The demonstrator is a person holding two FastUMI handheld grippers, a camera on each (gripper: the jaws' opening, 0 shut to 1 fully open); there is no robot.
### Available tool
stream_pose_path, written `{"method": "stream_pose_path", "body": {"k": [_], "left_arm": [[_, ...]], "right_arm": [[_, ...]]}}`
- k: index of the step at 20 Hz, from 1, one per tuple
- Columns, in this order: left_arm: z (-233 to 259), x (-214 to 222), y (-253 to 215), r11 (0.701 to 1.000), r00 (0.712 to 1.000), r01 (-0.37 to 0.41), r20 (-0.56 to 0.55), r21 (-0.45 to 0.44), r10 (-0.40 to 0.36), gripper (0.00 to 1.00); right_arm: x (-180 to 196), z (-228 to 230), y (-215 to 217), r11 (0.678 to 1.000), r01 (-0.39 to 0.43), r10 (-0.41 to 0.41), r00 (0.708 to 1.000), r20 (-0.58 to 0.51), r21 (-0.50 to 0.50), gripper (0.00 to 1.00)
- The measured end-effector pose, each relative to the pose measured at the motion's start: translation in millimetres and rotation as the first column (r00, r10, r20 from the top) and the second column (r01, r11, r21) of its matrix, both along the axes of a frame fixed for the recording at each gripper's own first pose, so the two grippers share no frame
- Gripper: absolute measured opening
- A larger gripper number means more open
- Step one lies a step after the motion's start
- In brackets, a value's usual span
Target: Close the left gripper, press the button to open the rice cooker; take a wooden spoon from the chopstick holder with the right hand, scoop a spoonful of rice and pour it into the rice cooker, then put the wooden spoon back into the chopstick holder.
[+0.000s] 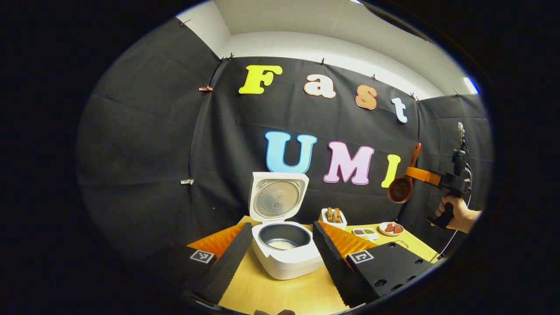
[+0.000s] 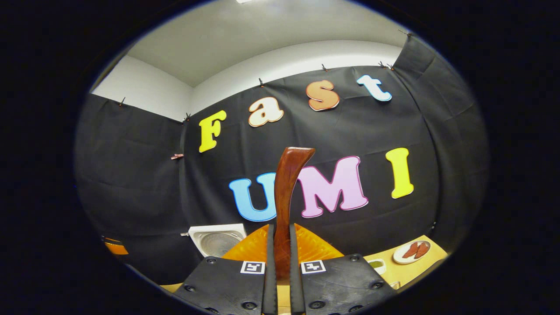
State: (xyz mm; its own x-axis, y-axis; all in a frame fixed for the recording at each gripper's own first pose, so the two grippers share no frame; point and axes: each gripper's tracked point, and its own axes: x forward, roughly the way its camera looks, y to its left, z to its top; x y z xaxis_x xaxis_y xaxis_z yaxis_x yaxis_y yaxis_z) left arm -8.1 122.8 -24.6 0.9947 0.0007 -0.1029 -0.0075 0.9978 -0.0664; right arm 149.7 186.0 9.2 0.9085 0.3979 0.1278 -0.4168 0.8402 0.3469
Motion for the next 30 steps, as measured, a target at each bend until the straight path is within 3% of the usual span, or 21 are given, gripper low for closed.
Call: {"method": "stream_pose_path", "body": {"k": [3,4,5,7,12,16,24,30], "left_arm": [[3,1,-12,1.000,1.000,0.005,-0.001,0.012,-0.005,0.95],[4,0,-15,1.000,1.000,0.007,0.000,0.019,-0.007,0.95],[5,1,-19,1.000,1.000,0.008,0.000,0.024,-0.008,0.95],[6,0,-28,1.000,1.000,0.009,-0.002,0.024,-0.009,0.95],[8,-2,-42,0.999,1.000,-0.012,-0.015,0.032,0.013,0.95],[10,-2,-49,0.998,0.999,-0.038,-0.027,0.055,0.039,0.95],[12,-3,-58,0.994,0.995,-0.087,-0.051,0.059,0.090,0.95],[14,-11,-45,0.988,0.988,-0.140,-0.057,0.066,0.144,0.95]], "right_arm": [[-6,-15,-38,0.998,0.044,-0.044,0.999,-0.019,-0.034,0.15],[-9,-23,-49,0.997,0.058,-0.059,0.998,-0.031,-0.043,0.11],[-9,-32,-61,0.996,0.070,-0.072,0.997,-0.042,-0.049,0.16],[-8,-56,-83,0.993,0.094,-0.099,0.993,-0.068,-0.069,0.16],[-1,-126,-128,0.987,0.119,-0.135,0.978,-0.159,-0.106,0.15],[12,-192,-160,0.980,0.167,-0.189,0.949,-0.254,-0.106,0.16],[38,-296,-170,0.977,0.192,-0.215,0.894,-0.394,-0.098,0.16],[33,-341,-169,0.972,0.204,-0.233,0.855,-0.464,-0.112,0.16]]}}
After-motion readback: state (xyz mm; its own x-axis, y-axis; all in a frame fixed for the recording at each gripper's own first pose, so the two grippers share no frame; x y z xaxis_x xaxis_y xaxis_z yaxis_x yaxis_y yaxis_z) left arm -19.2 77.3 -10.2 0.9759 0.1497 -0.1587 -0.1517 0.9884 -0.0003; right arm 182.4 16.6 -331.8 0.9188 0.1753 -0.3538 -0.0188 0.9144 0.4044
